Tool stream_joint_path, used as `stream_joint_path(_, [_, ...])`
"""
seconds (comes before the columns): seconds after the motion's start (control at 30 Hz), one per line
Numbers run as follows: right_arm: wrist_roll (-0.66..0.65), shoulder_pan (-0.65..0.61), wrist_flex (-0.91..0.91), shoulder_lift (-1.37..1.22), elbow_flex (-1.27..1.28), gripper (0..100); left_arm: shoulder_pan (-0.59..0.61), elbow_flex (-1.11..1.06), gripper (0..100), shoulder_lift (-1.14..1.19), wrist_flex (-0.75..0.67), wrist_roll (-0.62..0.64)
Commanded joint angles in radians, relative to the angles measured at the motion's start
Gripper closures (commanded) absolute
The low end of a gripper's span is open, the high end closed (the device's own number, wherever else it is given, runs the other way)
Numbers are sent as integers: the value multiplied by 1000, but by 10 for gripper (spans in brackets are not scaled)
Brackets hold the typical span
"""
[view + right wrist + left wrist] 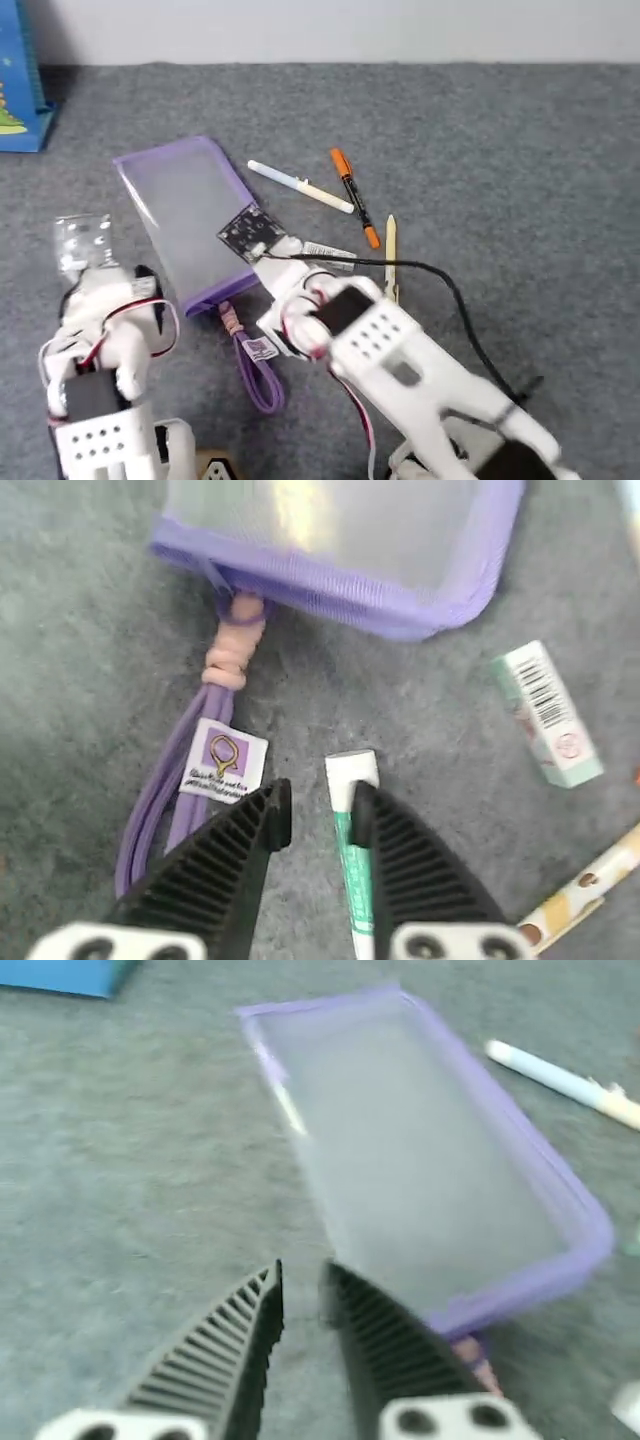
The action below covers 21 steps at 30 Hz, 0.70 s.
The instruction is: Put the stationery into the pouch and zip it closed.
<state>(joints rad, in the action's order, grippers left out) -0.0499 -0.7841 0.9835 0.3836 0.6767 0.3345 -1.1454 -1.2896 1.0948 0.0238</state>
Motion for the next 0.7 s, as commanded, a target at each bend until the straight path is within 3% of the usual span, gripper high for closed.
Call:
stream_joint_path(0.0, [31, -42, 5, -116, -124, 854, 38, 30, 813, -63, 32, 38])
stream_joint_path(0.17, [35, -143, -2, -243, -167, 854, 40, 24, 806, -103, 54, 58])
stream_joint_path(0.67, [37, -254, 27, -315, -169, 854, 38, -8, 806, -140, 49, 58])
